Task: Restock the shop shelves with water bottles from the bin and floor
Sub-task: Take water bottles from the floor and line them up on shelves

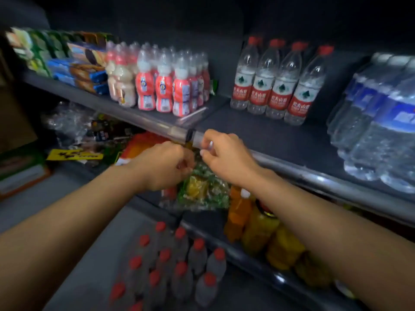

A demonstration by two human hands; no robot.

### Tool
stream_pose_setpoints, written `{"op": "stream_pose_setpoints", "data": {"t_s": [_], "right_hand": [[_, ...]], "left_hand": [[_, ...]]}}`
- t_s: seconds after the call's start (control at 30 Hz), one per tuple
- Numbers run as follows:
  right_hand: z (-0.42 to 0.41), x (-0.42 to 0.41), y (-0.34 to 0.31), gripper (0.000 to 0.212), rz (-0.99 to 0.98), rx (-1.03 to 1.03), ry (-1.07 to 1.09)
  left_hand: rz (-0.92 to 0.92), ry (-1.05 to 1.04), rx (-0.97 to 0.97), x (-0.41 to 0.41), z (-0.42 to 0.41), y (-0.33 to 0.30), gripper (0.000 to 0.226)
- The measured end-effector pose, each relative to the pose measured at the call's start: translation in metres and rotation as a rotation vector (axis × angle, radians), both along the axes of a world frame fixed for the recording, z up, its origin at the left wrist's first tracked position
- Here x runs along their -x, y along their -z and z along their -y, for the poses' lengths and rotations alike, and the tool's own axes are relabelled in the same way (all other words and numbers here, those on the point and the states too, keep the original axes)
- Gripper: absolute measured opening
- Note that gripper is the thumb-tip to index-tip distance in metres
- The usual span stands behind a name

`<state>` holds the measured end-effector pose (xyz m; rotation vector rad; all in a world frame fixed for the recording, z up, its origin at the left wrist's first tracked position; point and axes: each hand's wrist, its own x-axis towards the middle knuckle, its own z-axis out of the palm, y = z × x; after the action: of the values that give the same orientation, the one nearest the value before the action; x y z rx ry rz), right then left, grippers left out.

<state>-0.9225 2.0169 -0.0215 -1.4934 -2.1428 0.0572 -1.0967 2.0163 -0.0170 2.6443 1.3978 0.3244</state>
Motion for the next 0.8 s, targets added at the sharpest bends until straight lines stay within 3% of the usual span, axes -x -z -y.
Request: {"op": "stream_pose_setpoints", "data": {"t_s": [0.33,0.5,0.8], "right_hand": [[0.088,0.052,0.153,0.015,0.02,0.384,-0.121],[0.114,0.081,0.209,0.015,0.089,0.499,-0.202],[0.128,0.119,0.274,0.035,0.254,0.605,-0.305]], "left_hand": [[-0.143,-0.105,0.329,0.046,0.103,0.14,0.019],[-0.235,-0.181,0.49,0.061,0.144,0.205,0.023],[-0.34,-0.288,0.715,0.094,0.193,0.281,0.027]]}}
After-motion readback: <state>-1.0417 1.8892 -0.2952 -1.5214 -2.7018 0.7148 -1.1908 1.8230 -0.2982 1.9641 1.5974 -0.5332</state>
